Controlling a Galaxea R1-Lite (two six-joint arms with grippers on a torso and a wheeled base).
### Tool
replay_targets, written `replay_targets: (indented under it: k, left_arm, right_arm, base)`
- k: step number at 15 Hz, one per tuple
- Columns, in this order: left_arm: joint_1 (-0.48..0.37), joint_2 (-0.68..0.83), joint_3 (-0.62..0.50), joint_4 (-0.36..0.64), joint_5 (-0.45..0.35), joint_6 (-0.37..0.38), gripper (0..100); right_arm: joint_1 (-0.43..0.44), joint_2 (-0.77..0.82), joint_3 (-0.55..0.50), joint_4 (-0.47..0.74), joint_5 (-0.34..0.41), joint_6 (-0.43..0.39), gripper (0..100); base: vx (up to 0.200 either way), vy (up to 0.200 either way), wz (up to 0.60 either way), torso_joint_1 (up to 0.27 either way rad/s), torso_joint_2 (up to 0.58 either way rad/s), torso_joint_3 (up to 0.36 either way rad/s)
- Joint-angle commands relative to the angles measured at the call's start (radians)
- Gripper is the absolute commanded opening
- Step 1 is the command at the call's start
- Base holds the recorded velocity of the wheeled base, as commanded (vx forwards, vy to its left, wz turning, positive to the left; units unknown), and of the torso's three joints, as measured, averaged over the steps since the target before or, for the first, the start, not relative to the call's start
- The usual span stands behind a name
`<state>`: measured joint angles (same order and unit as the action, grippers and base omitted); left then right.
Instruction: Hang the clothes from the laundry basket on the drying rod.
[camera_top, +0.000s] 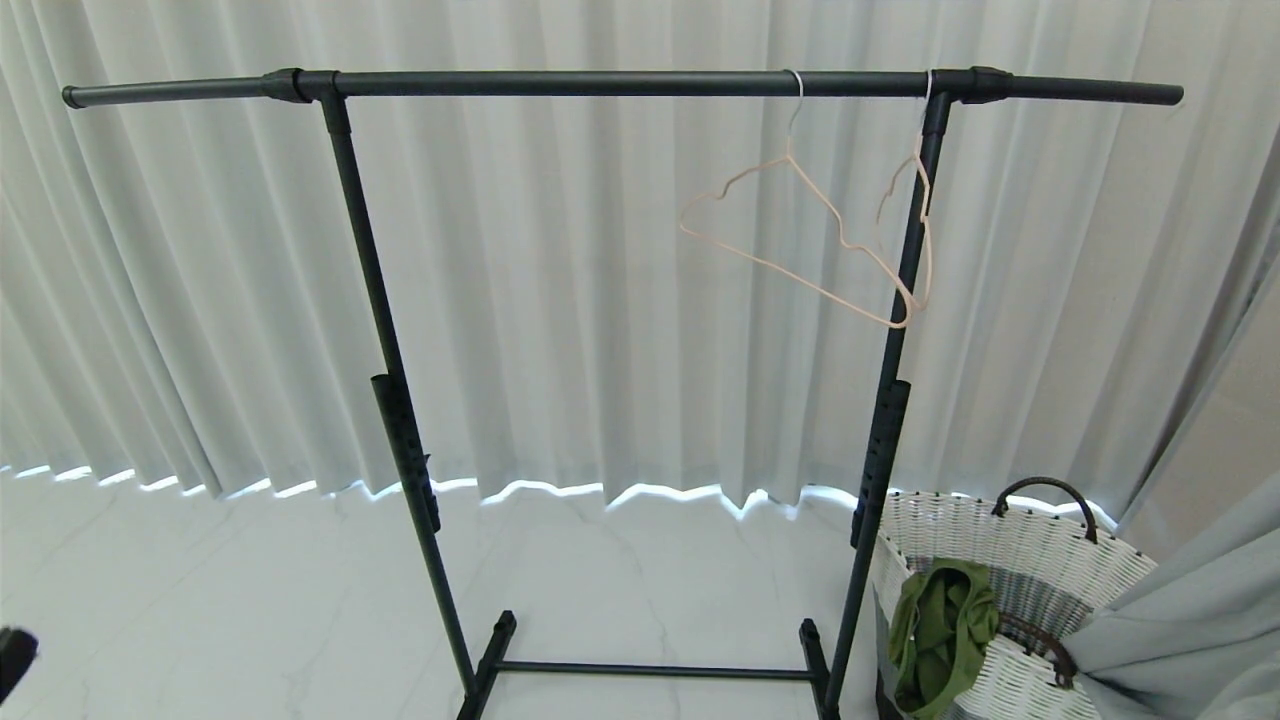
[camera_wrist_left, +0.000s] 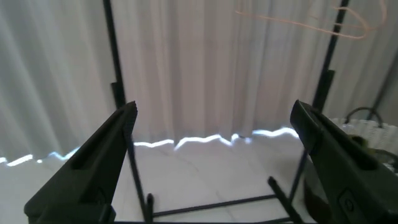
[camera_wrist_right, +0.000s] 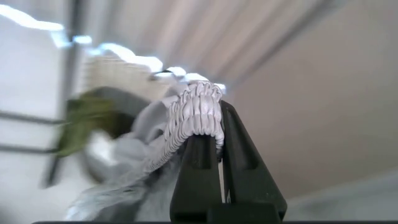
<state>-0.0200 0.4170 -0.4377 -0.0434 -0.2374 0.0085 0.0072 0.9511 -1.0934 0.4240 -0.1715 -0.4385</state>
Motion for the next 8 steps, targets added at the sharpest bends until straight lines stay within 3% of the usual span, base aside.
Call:
replay_targets:
  k: [1, 3, 5, 6, 8]
  left_arm:
    - [-0.084, 0.278, -0.131, 0.0, -0.04, -0.025, 100]
    - [-0.179, 0.339, -0.128, -0.001, -0.036, -0.028, 100]
    - [-0.212, 0.407, -0.156, -0.012, -0.036, -0.03, 100]
    - [-0.236, 0.431, -0.164, -0.018, -0.034, -0.03, 100]
    - [-0.307, 0.448, -0.165, -0.016, -0.034, -0.033, 100]
  right_arm:
    - [0.169, 0.067, -0.164, 0.168, 0.0, 0.113, 0]
    - [0.393, 0.12, -0.301, 0.331, 0.001, 0.291, 0]
    - [0.64, 0.19, -0.382, 0.355, 0.02, 0.501, 0]
    - [0.741, 0.229, -0.418, 0.349, 0.069, 0.592, 0]
    - [0.817, 0.296, -0.441, 0.282, 0.187, 0.661, 0]
  base:
    - [0.0, 0.0, 0.0, 0.0, 0.0, 0.0]
    - [0.0, 0.0, 0.0, 0.0, 0.0, 0.0]
    - [0.0, 0.0, 0.0, 0.0, 0.0, 0.0]
    - [0.0, 0.0, 0.0, 0.0, 0.0, 0.0]
    - [0.0, 0.0, 0.0, 0.0, 0.0, 0.0]
